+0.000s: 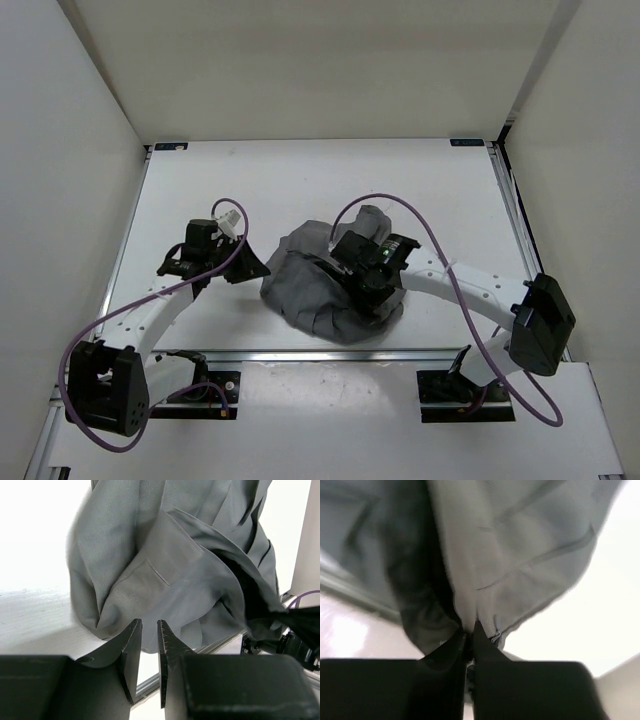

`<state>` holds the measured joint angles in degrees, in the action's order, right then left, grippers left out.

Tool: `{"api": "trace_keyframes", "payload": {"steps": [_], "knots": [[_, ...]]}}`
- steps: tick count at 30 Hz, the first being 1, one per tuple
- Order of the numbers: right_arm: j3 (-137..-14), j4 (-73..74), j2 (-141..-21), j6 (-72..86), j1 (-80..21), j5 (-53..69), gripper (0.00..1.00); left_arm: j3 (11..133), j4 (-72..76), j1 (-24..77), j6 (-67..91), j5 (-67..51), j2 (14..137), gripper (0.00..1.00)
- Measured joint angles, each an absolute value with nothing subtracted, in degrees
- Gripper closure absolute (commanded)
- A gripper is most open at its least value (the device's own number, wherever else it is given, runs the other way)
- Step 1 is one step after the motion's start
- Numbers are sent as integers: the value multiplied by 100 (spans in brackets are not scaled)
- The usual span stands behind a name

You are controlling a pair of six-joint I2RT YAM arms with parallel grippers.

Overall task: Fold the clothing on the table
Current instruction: Flatten the skirt out

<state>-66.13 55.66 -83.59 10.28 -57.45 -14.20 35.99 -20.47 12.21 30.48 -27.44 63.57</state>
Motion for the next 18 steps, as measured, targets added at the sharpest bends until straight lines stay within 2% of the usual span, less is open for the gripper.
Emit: {"api": "trace_keyframes", "payload": {"steps": [5, 8, 10, 11, 13, 15, 18], "knots": [[-6772, 5957, -8431, 1070, -5221, -2053, 99, 3599, -2008, 1205, 3063, -2766, 6372, 68], [-7446, 6031, -8482, 958, -4912, -2171, 100, 3599, -1881, 1208, 3111, -2810, 6436, 63], [-8042, 5929, -8503, 869, -4790, -2130, 100, 3601, -1752, 1227, 3138, -2912, 6528, 48], [-8344, 5854, -8519, 832, -4757, -2080, 100, 3605, -1697, 1245, 3157, -2956, 6576, 44], [-8829, 5649, -8573, 729, -4727, -1997, 100, 3697, -1485, 1406, 3107, -3151, 6807, 25], [-9006, 5544, -8639, 670, -4733, -1942, 100, 3933, -1441, 1667, 3020, -3258, 7043, 14], [-9102, 5505, -8899, 582, -4772, -1903, 100, 4515, -1472, 2167, 2602, -3260, 7419, 13]]}}
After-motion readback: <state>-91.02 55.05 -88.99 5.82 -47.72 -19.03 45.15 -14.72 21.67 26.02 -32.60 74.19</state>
